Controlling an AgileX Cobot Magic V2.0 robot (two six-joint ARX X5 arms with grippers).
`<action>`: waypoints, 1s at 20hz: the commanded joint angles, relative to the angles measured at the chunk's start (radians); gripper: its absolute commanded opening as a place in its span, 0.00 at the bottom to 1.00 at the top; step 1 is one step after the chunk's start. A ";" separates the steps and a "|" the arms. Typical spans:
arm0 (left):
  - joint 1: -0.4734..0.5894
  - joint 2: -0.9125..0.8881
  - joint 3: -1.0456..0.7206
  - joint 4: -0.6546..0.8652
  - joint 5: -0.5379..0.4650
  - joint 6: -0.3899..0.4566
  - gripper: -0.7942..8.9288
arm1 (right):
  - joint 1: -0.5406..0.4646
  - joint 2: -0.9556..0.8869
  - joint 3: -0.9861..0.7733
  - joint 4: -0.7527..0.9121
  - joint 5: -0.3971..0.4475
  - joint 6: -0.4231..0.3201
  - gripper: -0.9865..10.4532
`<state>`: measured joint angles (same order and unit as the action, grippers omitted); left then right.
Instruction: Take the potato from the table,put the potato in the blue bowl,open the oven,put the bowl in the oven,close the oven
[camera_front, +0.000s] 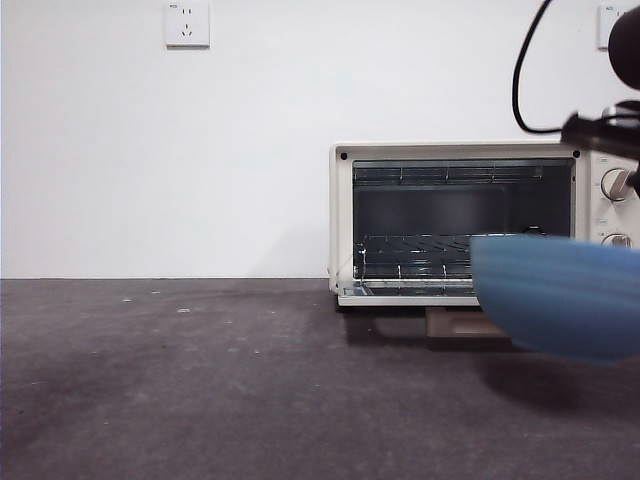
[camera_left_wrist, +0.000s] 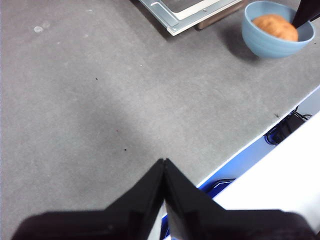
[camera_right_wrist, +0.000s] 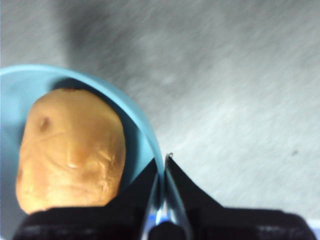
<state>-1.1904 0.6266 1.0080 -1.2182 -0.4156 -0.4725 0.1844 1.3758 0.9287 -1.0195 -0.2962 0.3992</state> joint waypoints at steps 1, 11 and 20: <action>-0.002 0.001 -0.008 0.010 -0.005 0.023 0.07 | 0.000 -0.021 0.039 -0.010 0.002 0.021 0.07; -0.002 0.013 -0.008 0.053 -0.087 0.077 0.08 | 0.019 0.133 0.454 -0.046 0.146 0.106 0.07; -0.002 0.013 -0.008 0.053 -0.087 0.080 0.08 | 0.018 0.428 0.760 -0.070 0.178 0.347 0.07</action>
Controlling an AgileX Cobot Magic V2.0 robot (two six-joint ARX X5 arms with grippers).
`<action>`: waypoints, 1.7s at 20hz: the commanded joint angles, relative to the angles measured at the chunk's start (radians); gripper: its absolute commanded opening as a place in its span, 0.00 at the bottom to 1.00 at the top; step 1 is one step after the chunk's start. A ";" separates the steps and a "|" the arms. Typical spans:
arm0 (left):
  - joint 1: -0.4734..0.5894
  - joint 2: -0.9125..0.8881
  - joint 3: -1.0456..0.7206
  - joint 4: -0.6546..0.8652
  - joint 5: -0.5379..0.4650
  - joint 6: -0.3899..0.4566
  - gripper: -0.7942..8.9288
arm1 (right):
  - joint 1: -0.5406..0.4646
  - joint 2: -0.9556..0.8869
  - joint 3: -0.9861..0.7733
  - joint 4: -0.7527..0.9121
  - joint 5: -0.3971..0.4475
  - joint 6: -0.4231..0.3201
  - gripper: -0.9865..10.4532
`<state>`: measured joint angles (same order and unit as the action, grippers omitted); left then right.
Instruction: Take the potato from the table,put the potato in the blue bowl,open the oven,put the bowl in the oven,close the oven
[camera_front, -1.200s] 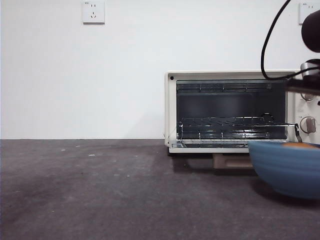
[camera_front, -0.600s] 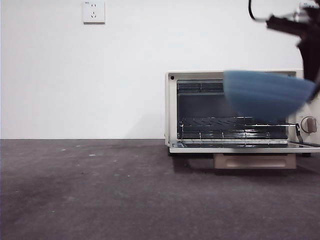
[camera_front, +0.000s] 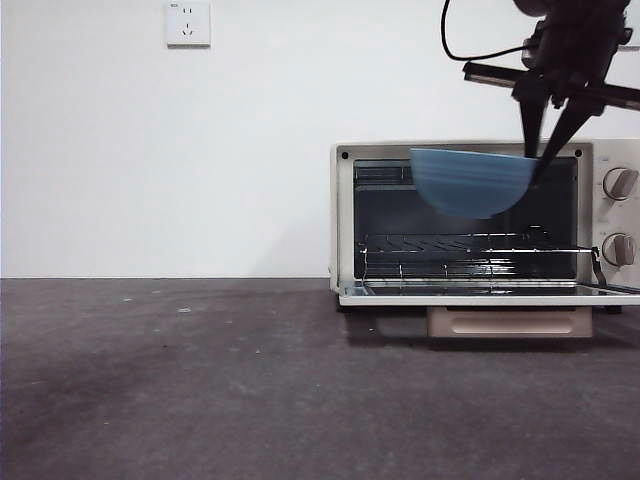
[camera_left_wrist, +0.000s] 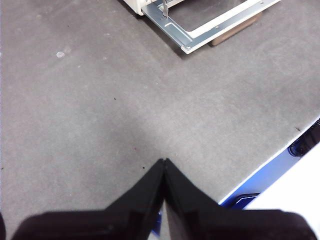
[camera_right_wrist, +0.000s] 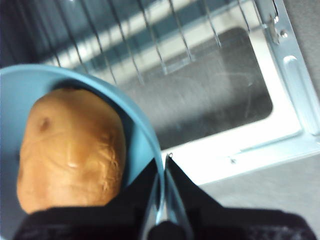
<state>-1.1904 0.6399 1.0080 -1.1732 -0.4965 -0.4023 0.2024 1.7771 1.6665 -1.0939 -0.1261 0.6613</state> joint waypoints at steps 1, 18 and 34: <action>-0.002 0.000 -0.008 0.008 -0.006 0.010 0.08 | 0.000 0.042 0.035 0.001 0.016 0.107 0.07; -0.002 0.000 -0.008 -0.041 -0.005 0.013 0.08 | 0.000 0.126 0.046 0.100 0.079 0.387 0.08; -0.002 0.000 -0.008 -0.042 -0.002 0.013 0.08 | 0.000 0.129 0.046 0.154 0.108 0.348 0.23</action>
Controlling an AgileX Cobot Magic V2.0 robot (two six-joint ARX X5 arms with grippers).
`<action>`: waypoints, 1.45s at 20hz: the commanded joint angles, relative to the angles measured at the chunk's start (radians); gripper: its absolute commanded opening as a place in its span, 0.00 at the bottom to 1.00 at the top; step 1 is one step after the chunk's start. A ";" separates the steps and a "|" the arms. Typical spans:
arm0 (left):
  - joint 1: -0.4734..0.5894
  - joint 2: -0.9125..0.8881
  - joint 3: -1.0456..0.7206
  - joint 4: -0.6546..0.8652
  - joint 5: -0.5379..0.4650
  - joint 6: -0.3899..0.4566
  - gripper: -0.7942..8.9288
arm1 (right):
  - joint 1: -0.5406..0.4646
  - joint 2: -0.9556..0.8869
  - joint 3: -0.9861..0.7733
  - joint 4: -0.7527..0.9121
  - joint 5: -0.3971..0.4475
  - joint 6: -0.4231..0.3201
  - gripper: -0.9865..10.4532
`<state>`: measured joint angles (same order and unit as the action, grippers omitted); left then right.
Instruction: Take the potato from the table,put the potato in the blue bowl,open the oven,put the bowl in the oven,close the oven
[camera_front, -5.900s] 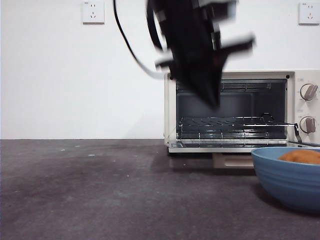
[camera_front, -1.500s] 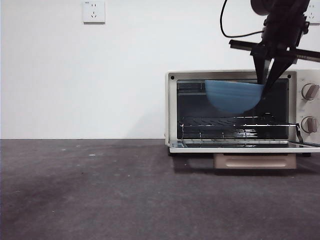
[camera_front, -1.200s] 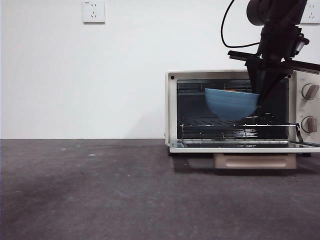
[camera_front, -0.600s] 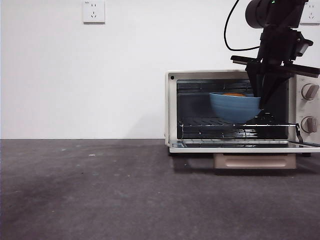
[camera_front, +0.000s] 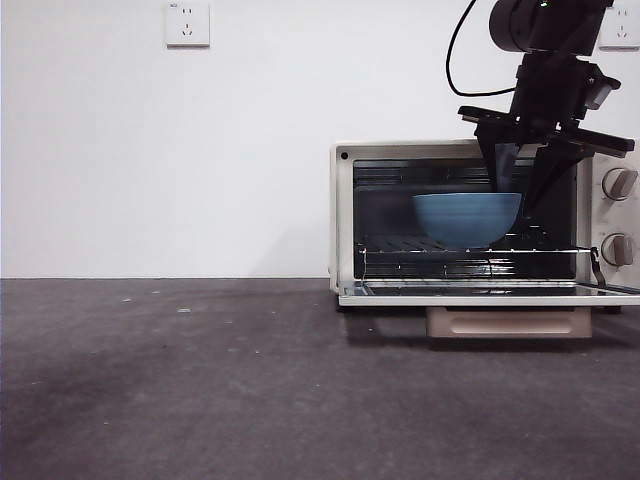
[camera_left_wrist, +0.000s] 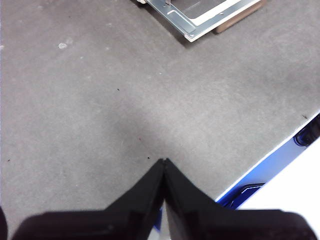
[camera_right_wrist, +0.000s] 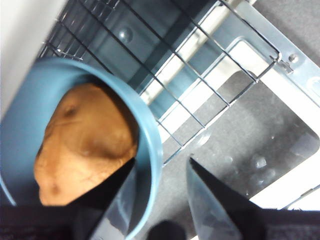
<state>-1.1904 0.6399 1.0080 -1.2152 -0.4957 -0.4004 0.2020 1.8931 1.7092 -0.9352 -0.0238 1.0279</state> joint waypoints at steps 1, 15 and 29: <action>-0.002 0.000 -0.008 0.000 -0.003 0.011 0.08 | 0.000 0.013 0.004 -0.010 0.006 -0.026 0.23; -0.002 0.000 -0.008 0.006 -0.003 0.011 0.08 | 0.000 -0.126 0.005 0.066 0.032 -0.188 0.23; 0.015 0.143 -0.008 0.331 0.128 0.078 0.07 | 0.002 -0.584 0.005 -0.050 -0.028 -0.785 0.23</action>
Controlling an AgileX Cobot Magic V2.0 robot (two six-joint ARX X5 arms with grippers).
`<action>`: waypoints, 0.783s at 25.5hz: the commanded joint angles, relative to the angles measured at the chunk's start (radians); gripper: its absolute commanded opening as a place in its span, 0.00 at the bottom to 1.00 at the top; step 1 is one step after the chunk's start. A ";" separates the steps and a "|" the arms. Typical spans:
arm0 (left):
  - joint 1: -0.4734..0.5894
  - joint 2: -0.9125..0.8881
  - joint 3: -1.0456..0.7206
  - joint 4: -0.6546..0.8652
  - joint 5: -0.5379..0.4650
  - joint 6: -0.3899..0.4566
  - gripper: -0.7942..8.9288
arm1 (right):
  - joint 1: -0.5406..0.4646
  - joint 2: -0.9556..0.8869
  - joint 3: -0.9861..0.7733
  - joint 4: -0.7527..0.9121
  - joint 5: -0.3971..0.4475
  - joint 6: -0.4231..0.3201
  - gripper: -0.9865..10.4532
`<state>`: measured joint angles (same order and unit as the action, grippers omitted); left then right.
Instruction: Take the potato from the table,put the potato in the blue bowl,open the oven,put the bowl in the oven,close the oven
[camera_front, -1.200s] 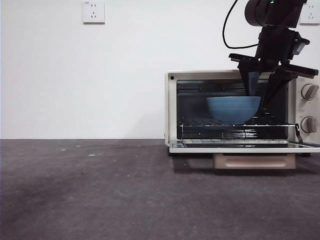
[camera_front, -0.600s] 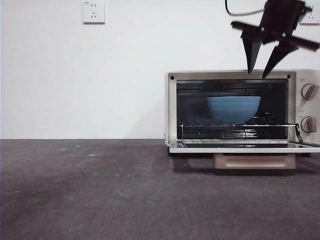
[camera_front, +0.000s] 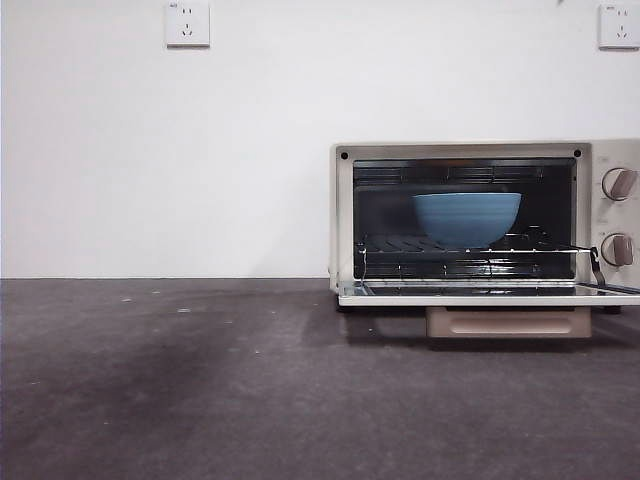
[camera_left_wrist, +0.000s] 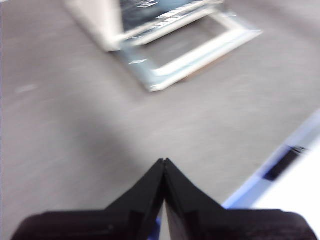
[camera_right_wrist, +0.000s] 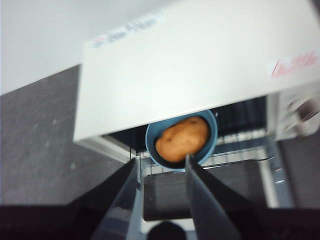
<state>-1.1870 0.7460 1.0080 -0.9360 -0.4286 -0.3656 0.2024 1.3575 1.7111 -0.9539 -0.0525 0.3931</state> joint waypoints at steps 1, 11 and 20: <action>0.022 0.061 -0.008 0.080 0.095 0.060 0.08 | 0.001 -0.080 0.003 -0.055 0.000 -0.189 0.23; 0.304 0.364 -0.008 0.385 0.531 0.140 0.07 | 0.001 -0.307 0.003 -0.260 0.053 -0.380 0.22; 0.629 0.691 -0.008 0.589 1.049 0.006 0.07 | 0.001 -0.448 0.003 -0.322 0.052 -0.451 0.22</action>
<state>-0.5735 1.4086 1.0080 -0.3618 0.5842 -0.3206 0.2024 0.9142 1.7142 -1.2720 0.0002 -0.0360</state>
